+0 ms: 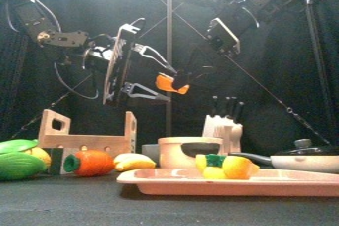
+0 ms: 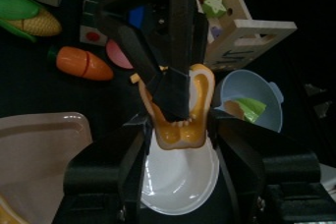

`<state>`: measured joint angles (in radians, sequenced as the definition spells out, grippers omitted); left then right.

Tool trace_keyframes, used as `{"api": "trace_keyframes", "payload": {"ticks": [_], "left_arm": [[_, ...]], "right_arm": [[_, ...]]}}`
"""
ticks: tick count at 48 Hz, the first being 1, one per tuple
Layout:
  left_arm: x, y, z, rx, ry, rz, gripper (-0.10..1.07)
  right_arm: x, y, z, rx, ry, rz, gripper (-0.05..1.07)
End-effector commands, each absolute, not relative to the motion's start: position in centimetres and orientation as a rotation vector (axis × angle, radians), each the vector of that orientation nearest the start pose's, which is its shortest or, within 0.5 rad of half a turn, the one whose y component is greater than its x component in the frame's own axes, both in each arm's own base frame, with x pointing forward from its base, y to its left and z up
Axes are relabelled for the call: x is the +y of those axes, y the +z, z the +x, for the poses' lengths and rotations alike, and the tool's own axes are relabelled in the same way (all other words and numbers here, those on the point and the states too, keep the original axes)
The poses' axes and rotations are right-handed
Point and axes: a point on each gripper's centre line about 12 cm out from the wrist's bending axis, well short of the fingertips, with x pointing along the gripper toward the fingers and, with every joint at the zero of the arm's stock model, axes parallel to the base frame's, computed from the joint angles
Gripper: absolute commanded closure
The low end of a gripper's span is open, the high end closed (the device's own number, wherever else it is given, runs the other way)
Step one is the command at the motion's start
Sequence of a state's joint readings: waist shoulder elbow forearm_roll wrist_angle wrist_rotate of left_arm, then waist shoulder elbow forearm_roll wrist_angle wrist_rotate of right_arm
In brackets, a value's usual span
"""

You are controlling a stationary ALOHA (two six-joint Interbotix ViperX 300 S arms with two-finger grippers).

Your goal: Hand over squash half

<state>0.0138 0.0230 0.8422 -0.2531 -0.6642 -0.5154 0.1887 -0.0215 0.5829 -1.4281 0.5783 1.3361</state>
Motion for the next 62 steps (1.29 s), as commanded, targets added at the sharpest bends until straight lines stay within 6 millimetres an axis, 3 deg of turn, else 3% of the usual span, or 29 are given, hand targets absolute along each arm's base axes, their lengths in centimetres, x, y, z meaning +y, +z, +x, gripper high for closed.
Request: {"api": "trace_keyframes", "payload": {"ticks": [1, 12, 33, 62], "left_arm": [[2.5, 18.4, 38.0, 0.109, 0.228, -0.698, 0.17], [2.5, 18.5, 37.9, 0.109, 0.228, -0.7, 0.33], [2.5, 18.3, 37.9, 0.115, 0.229, -0.697, 0.33], [2.5, 18.6, 37.9, 0.108, 0.229, -0.701, 0.33]], "right_arm": [[0.9, 22.3, 39.5, 0.581, -0.356, -0.296, 0.22], [0.8, 22.2, 39.5, 0.583, -0.358, -0.29, 0.22], [0.7, 22.1, 38.6, 0.596, -0.365, -0.265, 0.06], [-0.6, 23.6, 33.9, 0.573, -0.422, -0.244, 0.06]]}}
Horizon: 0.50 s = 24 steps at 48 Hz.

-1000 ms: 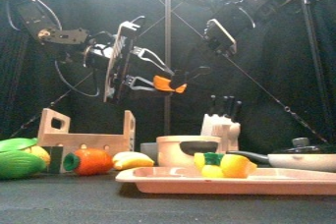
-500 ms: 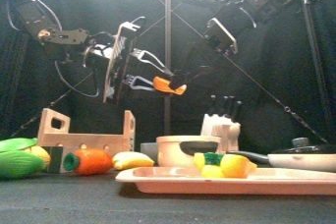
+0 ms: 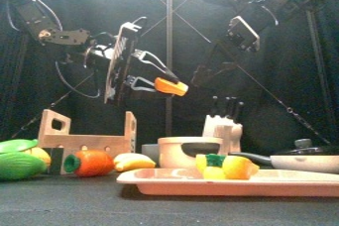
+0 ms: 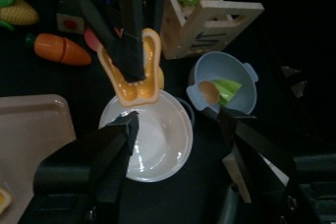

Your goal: Hand over squash half

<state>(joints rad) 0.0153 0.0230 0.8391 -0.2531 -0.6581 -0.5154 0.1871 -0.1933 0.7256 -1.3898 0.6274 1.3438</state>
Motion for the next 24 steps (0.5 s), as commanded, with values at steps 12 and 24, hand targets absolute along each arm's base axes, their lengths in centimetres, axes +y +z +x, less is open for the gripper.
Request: {"api": "trace_keyframes", "payload": {"ticks": [12, 24], "left_arm": [[2.5, 19.7, 36.8, 0.086, 0.219, -0.695, 0.33], [2.8, 20.9, 33.8, 0.057, 0.217, -0.689, 0.33]], "right_arm": [[-0.7, 22.6, 33.5, 0.606, -0.424, -0.242, 0.06], [-0.7, 22.5, 33.1, 0.616, -0.432, -0.202, 0.06]]}}
